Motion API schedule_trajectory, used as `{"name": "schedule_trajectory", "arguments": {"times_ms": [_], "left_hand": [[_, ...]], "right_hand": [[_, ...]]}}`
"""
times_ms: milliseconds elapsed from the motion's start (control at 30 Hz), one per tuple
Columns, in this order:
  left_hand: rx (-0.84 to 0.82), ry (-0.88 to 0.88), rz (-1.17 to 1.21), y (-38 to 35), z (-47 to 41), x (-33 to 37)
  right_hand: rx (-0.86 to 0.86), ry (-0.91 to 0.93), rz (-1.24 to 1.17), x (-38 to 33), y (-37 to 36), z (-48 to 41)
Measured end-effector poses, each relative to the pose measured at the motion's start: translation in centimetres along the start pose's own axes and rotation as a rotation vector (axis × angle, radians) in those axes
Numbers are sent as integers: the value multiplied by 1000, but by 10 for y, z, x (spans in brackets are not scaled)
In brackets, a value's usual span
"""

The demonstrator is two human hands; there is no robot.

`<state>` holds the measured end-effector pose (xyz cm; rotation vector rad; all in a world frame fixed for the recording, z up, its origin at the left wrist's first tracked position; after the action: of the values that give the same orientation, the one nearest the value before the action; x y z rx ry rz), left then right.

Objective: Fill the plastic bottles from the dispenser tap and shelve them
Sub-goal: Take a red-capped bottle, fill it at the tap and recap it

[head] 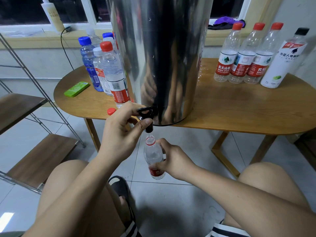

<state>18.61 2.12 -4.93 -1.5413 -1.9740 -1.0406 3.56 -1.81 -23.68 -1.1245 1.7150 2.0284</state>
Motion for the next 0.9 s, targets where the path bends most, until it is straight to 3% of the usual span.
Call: {"name": "schedule_trajectory", "arguments": {"times_ms": [900], "left_hand": [[-5,-1,23,0,0,-2]], "right_hand": [[14,12,14,-1,1,0]]}}
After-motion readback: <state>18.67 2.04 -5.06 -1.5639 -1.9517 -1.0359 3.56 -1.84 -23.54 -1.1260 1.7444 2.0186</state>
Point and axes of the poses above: each hand's wrist, its own z-axis away from the middle knuckle, its own y-axis out of the back of the hand, x = y × z, the point moved 9 cm from there along -z, towards the middle knuckle, and after that the axes turned 8 degrees about z, right-handed, at the moved point
